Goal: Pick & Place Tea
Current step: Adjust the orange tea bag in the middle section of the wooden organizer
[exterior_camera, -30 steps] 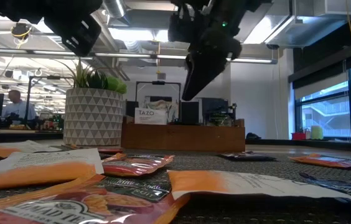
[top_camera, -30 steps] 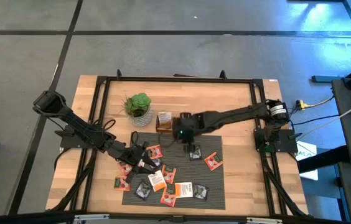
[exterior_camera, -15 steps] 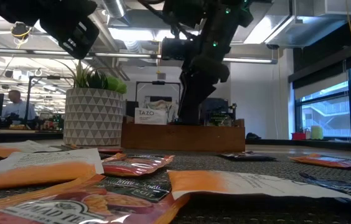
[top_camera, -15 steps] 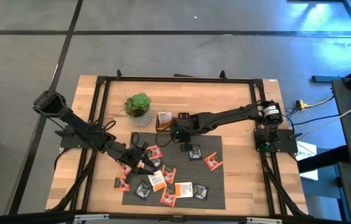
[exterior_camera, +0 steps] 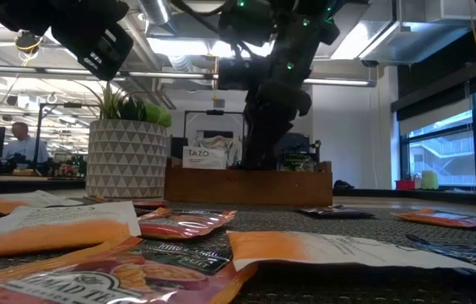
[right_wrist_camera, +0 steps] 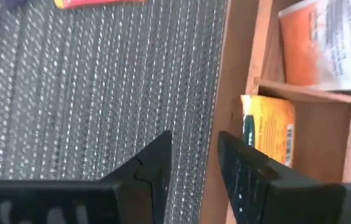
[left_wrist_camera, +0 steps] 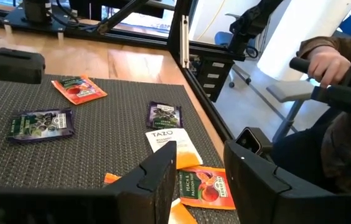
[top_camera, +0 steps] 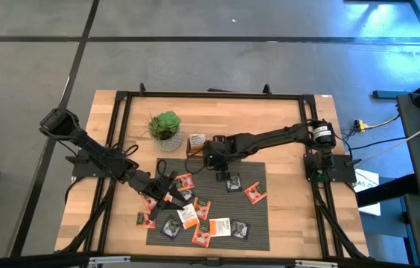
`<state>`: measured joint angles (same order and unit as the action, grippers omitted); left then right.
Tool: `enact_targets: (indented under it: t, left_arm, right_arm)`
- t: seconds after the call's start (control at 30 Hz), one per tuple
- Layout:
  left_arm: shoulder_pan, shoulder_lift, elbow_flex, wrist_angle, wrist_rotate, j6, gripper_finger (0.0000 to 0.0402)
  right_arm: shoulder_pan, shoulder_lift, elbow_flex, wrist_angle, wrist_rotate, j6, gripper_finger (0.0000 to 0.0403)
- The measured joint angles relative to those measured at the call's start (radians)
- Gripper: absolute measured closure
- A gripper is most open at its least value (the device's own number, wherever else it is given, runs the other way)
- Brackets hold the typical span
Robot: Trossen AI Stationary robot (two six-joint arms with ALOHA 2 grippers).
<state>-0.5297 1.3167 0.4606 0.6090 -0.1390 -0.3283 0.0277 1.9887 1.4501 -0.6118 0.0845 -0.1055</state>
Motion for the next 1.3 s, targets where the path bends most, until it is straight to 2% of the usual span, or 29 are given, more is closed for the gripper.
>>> enact_targets:
  t: [0.17,0.3,0.57,0.73,1.07,1.3]
  left_arm:
    - [0.000,0.000,0.000,-0.001,0.000,-0.001,0.0269]
    - [0.000,0.000,0.000,-0.003,0.000,0.000,0.0268]
    - [0.000,0.000,0.000,-0.008,-0.001,-0.002,0.0266]
    - [0.000,0.000,0.000,-0.008,-0.001,-0.001,0.0269]
    - [0.000,0.000,0.000,-0.008,-0.001,-0.001,0.0266]
    - [0.000,0.000,0.000,-0.008,-0.001,-0.001,0.0270]
  right_arm:
    - [-0.004,0.005,0.000,0.010,0.002,-0.001,0.0270]
    - [-0.005,0.005,0.000,0.009,0.052,0.000,0.0270]
    - [-0.012,0.010,0.000,0.011,0.059,0.000,0.0270]
    - [-0.012,0.010,0.000,0.010,0.155,-0.003,0.0270]
    - [-0.016,0.010,0.000,0.015,0.280,-0.007,0.0270]
    - [-0.046,0.010,0.000,0.057,0.290,-0.008,0.0270]
